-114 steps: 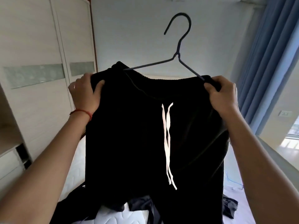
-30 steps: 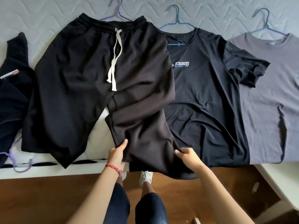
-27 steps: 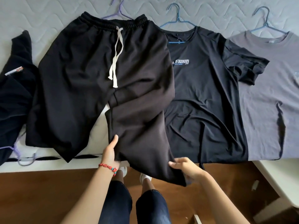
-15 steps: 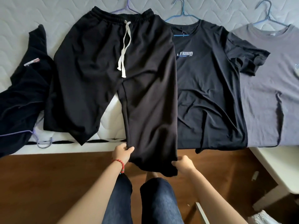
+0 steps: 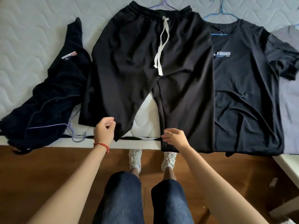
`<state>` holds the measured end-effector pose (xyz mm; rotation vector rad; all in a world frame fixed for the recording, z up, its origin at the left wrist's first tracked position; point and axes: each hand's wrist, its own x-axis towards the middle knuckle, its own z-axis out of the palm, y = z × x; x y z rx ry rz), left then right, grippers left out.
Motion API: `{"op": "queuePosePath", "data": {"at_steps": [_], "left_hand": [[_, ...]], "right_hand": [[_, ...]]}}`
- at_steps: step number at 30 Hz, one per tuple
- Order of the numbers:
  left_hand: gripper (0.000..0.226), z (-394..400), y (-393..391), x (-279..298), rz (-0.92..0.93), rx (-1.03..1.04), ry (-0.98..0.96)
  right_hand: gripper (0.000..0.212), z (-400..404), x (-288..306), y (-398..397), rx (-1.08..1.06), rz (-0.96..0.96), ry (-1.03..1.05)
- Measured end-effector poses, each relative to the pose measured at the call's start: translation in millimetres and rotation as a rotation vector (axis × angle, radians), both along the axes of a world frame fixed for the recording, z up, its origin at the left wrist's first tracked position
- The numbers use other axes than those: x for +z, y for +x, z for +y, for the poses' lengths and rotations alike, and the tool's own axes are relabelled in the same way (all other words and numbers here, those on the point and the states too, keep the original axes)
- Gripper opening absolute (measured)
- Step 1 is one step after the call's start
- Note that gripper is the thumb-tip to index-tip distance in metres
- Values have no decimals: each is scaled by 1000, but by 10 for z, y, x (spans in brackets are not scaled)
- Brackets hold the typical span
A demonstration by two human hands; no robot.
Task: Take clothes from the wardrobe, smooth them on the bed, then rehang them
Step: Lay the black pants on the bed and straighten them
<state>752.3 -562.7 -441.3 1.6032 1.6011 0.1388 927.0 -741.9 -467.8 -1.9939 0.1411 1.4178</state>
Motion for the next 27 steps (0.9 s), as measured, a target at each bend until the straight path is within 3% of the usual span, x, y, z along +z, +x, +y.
{"op": "queuePosePath", "data": {"at_steps": [5, 9, 11, 14, 16, 18, 23, 25, 27], "left_hand": [[38, 781, -466, -134, 125, -7, 129], [54, 1136, -596, -365, 144, -76, 5], [52, 1202, -613, -484, 198, -112, -35], [38, 1220, -598, -562, 333, -175, 66], [31, 1217, -560, -553, 339, -200, 127], [22, 1203, -510, -501, 232, -206, 130], [28, 1210, -234, -156, -62, -131, -13], [22, 1289, 22, -4, -309, 15, -101], [18, 1431, 289, 133, -654, 195, -329]], "right_hand": [[34, 758, -169, -607, -46, -52, 83], [48, 1144, -320, -1001, -267, 78, 116], [41, 1231, -400, -1084, -293, 45, 72], [15, 1260, -411, -1067, -224, 47, -4], [17, 1239, -402, -1000, -198, 55, -8], [18, 1226, -355, -898, -299, 42, 32], [33, 1230, -136, -360, -536, -93, 94], [40, 1336, 6, -47, -637, -86, 201], [29, 1435, 132, 244, -825, 42, 387]]}}
